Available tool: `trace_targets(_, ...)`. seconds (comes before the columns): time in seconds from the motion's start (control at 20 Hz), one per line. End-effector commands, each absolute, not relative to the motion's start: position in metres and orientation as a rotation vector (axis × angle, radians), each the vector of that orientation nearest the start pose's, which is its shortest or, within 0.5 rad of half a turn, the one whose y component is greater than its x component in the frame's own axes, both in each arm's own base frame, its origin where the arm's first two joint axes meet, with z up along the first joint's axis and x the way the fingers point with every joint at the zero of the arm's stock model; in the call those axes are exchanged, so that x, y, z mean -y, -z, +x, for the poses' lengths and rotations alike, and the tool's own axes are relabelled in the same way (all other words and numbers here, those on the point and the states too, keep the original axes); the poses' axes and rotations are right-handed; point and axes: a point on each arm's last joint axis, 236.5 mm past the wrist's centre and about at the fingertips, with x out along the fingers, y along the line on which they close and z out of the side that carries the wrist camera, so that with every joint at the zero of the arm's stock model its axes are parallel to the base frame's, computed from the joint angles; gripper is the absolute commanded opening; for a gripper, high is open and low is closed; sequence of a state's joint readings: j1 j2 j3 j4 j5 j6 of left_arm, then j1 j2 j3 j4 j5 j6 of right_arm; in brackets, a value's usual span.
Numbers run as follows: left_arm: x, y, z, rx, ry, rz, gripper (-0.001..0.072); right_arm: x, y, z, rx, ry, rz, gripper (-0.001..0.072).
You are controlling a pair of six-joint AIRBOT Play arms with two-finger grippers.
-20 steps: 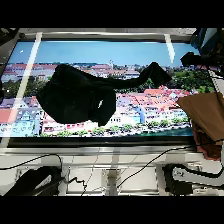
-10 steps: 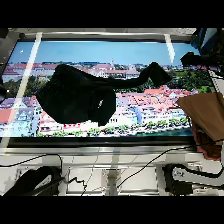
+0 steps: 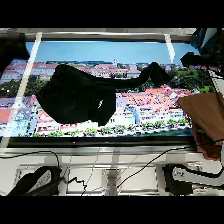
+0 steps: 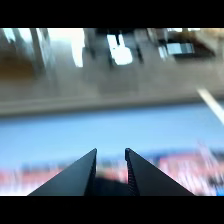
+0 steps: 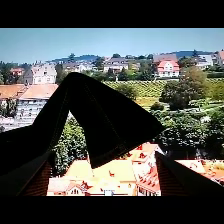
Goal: Fold the clothes and pants, and hang the long-sleeved shirts on hangers.
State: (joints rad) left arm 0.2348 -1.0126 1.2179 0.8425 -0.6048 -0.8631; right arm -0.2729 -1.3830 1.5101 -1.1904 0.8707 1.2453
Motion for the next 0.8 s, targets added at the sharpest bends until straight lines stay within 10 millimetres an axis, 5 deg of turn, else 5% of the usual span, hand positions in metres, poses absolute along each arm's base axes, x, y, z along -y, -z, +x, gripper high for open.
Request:
trace_targets(0.0,-0.072,-0.162,0.417,-0.678,0.14,-0.295,0.0302,0.074,-0.155,0.513,-0.677,-0.039,0.125,0.0692)
trace_targets(0.1,-0.109,-0.127,0.407,-0.774,0.077,-0.41,0.0709,0.074,-0.155,0.513,-0.677,-0.039,0.125,0.0692)
trace_targets(0.25,-0.145,-0.072,0.387,-0.921,0.019,-0.607,0.0691,0.074,-0.155,0.513,-0.677,-0.039,0.125,0.0692)
trace_targets(0.4,-0.16,-0.027,0.378,-1.019,0.006,-0.731,0.0684,0.074,-0.155,0.513,-0.677,-0.039,0.125,0.0692)
trace_targets(0.75,-0.149,0.055,0.401,-1.129,0.016,-0.805,0.0685,0.074,-0.155,0.513,-0.677,-0.039,0.125,0.0692)
